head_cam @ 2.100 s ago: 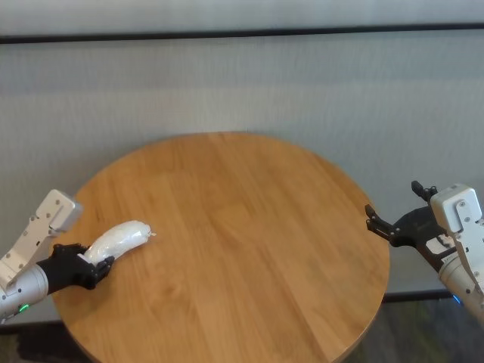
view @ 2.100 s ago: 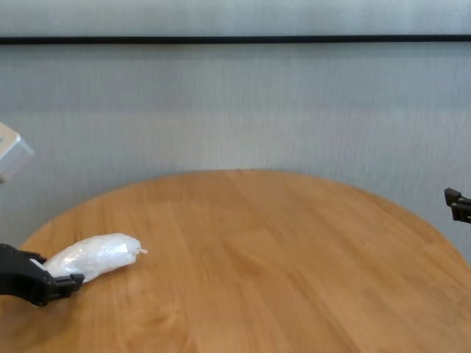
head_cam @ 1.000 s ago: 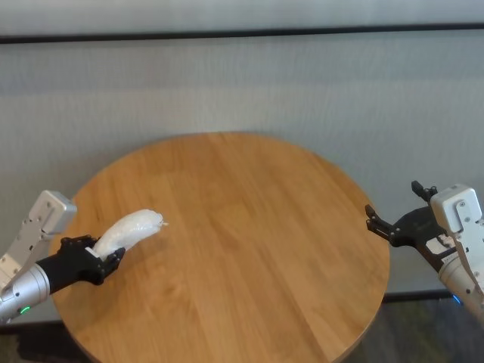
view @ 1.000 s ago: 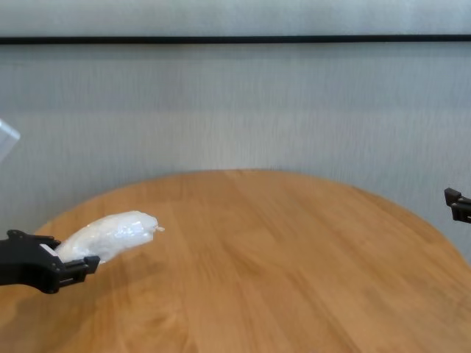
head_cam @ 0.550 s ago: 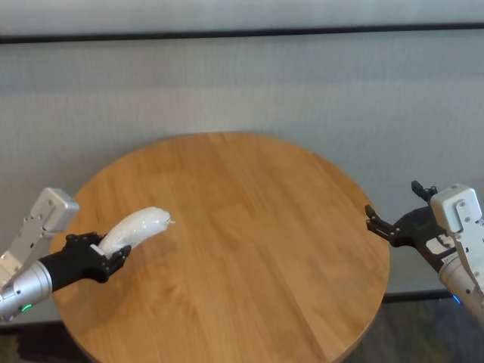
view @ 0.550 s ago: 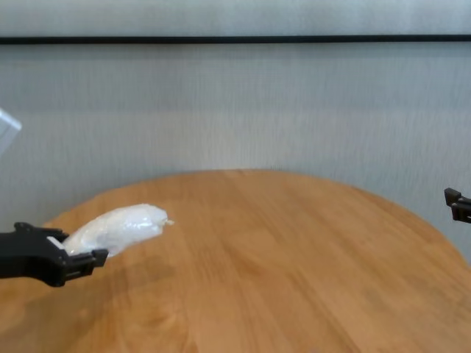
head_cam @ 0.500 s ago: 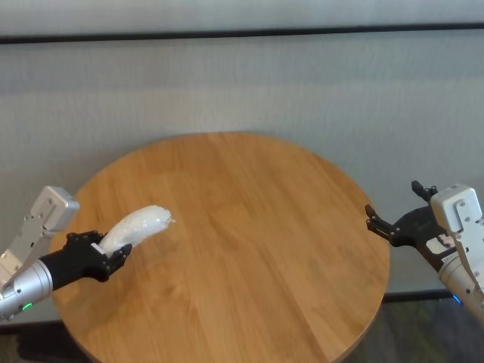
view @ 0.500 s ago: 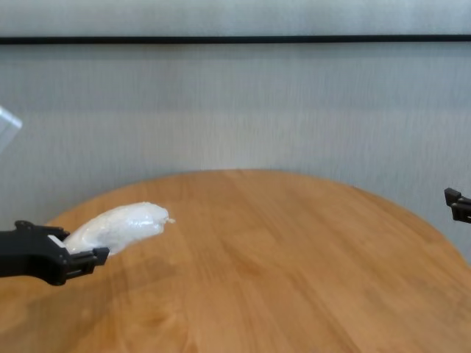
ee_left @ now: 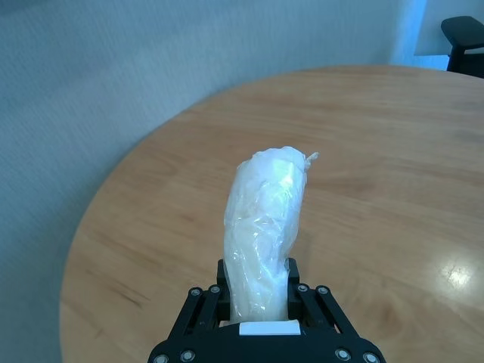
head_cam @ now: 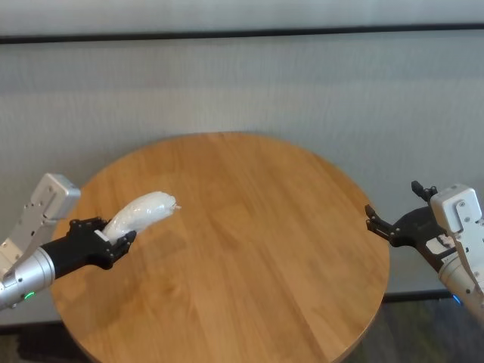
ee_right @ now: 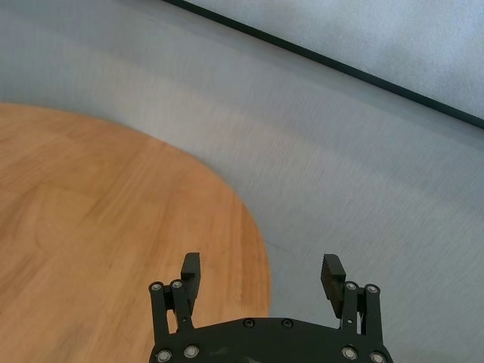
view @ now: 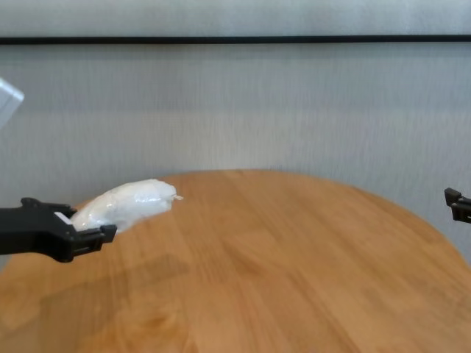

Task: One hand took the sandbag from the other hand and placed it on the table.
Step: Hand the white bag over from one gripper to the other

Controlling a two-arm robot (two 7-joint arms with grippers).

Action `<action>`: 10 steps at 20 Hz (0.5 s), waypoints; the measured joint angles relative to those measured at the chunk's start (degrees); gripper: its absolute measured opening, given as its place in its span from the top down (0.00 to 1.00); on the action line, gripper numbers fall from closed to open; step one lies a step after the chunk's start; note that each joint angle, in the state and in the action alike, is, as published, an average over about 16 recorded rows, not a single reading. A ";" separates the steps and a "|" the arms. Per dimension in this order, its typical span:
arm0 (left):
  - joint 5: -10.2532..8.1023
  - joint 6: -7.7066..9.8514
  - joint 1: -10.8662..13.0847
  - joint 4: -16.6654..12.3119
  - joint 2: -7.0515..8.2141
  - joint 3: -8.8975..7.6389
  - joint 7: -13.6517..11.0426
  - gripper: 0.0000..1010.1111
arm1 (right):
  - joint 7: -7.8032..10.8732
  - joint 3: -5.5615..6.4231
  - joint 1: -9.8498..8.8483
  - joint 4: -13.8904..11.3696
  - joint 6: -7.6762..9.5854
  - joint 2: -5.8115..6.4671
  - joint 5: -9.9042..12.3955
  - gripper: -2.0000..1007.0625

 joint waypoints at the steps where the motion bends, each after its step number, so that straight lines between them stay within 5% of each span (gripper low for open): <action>1: -0.03 0.07 -0.04 -0.33 0.04 0.02 -0.03 0.59 | 0.00 0.00 0.00 0.00 0.00 0.00 0.00 0.00; 10: -0.35 0.88 -0.73 -3.50 0.41 0.41 -0.49 0.59 | 0.00 0.00 0.00 0.00 0.00 0.00 0.00 0.00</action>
